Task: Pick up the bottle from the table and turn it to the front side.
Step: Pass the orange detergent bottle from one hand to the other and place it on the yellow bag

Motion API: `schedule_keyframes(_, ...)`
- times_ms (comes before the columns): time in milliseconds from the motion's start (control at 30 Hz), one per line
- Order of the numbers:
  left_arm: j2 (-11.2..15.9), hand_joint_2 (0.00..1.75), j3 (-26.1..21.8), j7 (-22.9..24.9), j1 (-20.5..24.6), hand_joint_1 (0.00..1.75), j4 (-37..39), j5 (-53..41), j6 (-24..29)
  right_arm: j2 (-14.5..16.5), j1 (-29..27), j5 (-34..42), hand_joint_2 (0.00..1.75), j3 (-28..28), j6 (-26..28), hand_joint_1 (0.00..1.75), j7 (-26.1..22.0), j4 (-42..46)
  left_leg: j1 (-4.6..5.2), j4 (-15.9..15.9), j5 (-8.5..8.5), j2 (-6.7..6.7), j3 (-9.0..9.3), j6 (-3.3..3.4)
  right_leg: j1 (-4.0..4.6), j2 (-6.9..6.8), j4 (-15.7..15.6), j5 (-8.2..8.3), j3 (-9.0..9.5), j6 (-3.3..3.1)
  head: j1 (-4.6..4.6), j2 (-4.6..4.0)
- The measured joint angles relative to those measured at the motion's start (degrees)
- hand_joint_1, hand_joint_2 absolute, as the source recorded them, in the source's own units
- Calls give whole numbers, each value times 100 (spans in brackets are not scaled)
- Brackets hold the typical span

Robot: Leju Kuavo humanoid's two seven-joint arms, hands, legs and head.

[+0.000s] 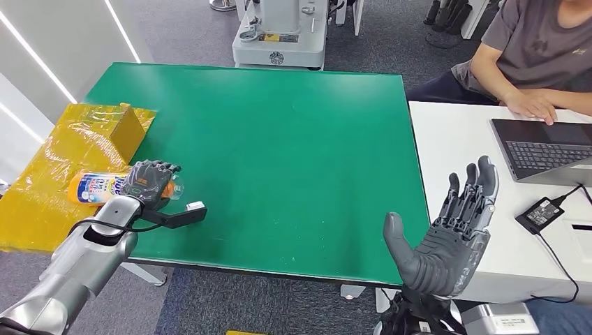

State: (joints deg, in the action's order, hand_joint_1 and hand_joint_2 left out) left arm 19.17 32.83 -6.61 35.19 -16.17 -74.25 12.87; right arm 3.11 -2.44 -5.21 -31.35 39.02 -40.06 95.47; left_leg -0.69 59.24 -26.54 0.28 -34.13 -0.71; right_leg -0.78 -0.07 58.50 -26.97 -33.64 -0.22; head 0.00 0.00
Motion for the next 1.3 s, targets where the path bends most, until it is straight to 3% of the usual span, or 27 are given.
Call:
schedule_keyframes(333,-5,175,-1,-414,-44,175,0,-217,1156,-40,40,129,175,-182,-19,0,0,-94,0,-1,0,-1,0,0,0,-1,0,0,0,0,0,0)
schedule_keyframes(600,-19,175,-19,-523,-57,175,2,-296,1261,-55,98,148,175,-236,-35,0,0,-166,0,0,0,-1,0,0,0,-1,0,0,1,0,0,0)
schedule_keyframes(633,-22,175,-22,-523,-68,162,3,-294,1232,-55,102,148,175,-236,-38,0,0,-172,0,0,0,-1,0,0,0,-1,1,0,1,0,0,0)
schedule_keyframes(733,-40,175,-45,-505,-130,38,8,-272,1088,-56,105,147,175,-236,-47,0,0,-185,0,-1,0,0,0,0,0,0,1,0,0,0,0,0)
schedule_keyframes(767,-48,175,-62,-493,-157,7,10,-260,1018,-56,105,147,175,-236,-50,0,0,-186,0,-1,0,0,0,0,0,0,0,0,0,0,0,0)
schedule_keyframes(833,-66,175,-116,-472,-214,0,13,-231,872,-56,105,148,175,-236,-51,0,0,-188,0,-1,0,0,0,0,0,0,0,0,-1,0,0,0)
schedule_keyframes(1300,-87,175,-485,-281,-396,0,17,-120,621,-117,101,197,175,-236,-72,0,0,-190,0,-1,0,-1,0,0,0,-1,1,0,0,0,0,0)
